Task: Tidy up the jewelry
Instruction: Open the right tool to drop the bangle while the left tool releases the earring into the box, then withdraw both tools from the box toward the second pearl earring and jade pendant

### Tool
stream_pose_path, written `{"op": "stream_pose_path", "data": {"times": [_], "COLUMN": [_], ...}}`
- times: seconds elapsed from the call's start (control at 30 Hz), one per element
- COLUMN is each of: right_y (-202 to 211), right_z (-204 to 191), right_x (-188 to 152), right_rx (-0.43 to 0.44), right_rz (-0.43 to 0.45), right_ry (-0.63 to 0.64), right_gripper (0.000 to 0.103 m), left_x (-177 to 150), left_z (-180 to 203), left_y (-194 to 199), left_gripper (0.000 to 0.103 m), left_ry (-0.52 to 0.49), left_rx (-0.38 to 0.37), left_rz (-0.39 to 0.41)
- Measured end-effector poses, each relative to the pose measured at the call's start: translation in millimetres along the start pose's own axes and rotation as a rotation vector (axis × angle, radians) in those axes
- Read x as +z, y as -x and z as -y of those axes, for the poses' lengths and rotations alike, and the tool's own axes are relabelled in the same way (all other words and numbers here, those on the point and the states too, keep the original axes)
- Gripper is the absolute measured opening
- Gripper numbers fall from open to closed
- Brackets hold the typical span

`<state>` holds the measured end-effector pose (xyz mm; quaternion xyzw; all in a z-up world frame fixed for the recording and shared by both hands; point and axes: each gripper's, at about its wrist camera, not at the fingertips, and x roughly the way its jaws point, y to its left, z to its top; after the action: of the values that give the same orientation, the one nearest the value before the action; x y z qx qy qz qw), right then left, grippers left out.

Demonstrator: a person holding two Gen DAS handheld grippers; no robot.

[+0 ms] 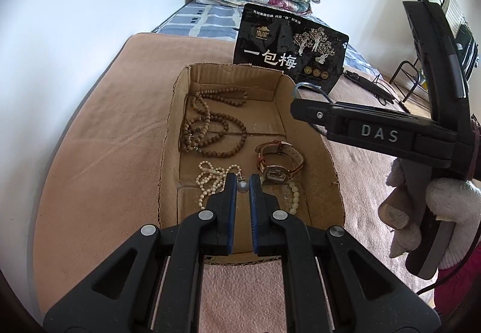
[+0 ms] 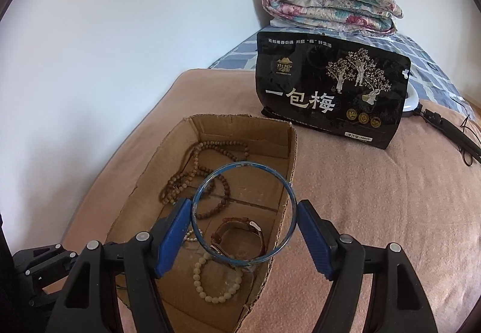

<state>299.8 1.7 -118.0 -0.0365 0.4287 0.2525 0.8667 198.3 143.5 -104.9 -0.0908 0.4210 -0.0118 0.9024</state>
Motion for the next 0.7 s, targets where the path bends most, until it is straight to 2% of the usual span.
{"op": "stream_pose_path", "data": {"times": [0.1,0.13,0.17,0.2,0.23,0.7], "right_y": [-1.6,-1.1,0.0,1.3,2.8,26.2], "right_z": [0.3,0.5,0.9,1.1,1.4,10.7], "right_x": [1.8,2.4,2.9,3.5,4.1,7.0], "right_rx": [0.006,0.004,0.004,0.007,0.008,-0.022], "right_rz": [0.0,0.006,0.013,0.017,0.022,0.055], "right_ry": [-0.018,-0.023,-0.026,-0.028,-0.029,-0.033], "right_gripper": [0.084,0.087,0.087,0.087,0.087,0.087], "left_x": [0.2,0.1,0.0,-0.2,-0.5,-0.4], "left_z": [0.5,0.8,1.4,2.2,2.7,9.3], "left_y": [-1.9,-2.6,-3.0,-2.5,-1.6,13.2], "left_gripper": [0.007,0.01,0.015,0.029,0.036,0.036], "left_ry": [-0.004,-0.007,-0.01,-0.013,-0.014,-0.016], "left_rx": [-0.001,-0.005,-0.004,0.0,0.004,0.012], "left_rz": [-0.004,-0.009,-0.011,-0.008,-0.002,0.03]}}
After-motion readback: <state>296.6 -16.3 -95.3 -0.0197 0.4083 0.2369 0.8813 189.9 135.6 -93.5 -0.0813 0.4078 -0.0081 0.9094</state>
